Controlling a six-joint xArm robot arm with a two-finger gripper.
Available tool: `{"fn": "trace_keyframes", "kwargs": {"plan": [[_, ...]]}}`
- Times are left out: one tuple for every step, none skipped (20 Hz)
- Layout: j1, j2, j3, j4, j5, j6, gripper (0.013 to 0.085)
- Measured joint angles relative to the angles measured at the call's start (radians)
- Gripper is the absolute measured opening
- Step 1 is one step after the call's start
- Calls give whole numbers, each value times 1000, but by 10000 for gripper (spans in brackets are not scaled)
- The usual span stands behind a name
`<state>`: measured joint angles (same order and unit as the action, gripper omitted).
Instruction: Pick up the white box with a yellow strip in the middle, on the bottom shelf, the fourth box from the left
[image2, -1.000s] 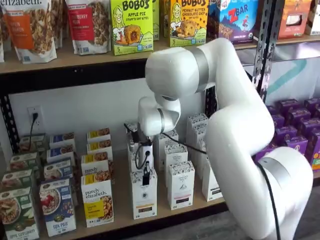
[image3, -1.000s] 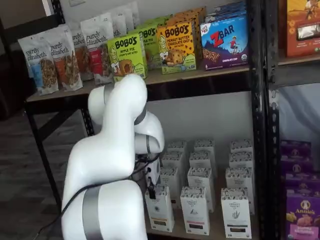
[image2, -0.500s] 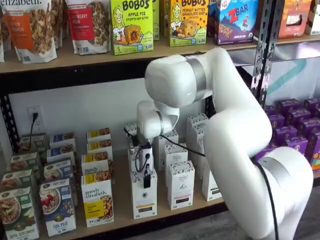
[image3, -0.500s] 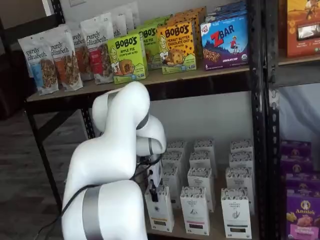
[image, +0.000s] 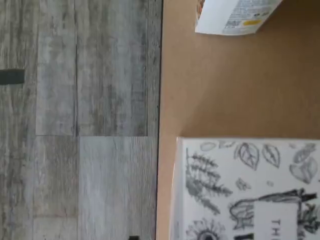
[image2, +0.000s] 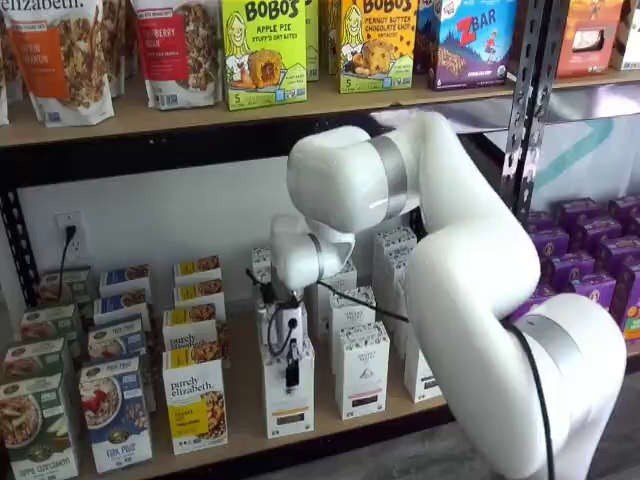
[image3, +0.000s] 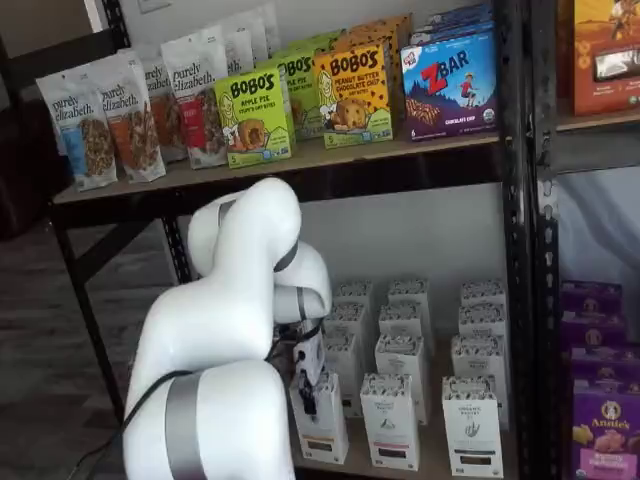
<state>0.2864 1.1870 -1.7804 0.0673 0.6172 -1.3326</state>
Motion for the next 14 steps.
{"fn": "trace_keyframes", "kwargs": {"plan": [[0, 3, -2, 2, -2, -2, 850], [0, 5, -3, 4, -5, -3, 850], [0, 7, -3, 5, -8, -4, 850], [0, 9, -3, 7, -11, -6, 850], [0, 10, -2, 9, -13, -8, 850], [-1, 10, 0, 11, -17, -11, 850], [-2, 10, 3, 13, -22, -13, 850], [-3, 9, 7, 18, -28, -18, 810], [-3, 9, 8, 20, -28, -20, 770], [-3, 8, 8, 20, -25, -21, 770], [-4, 8, 9, 21, -23, -22, 730], [-4, 8, 9, 22, -20, -23, 690], [-4, 7, 9, 22, -17, -23, 690], [-3, 8, 7, 21, -12, -22, 650]]}}
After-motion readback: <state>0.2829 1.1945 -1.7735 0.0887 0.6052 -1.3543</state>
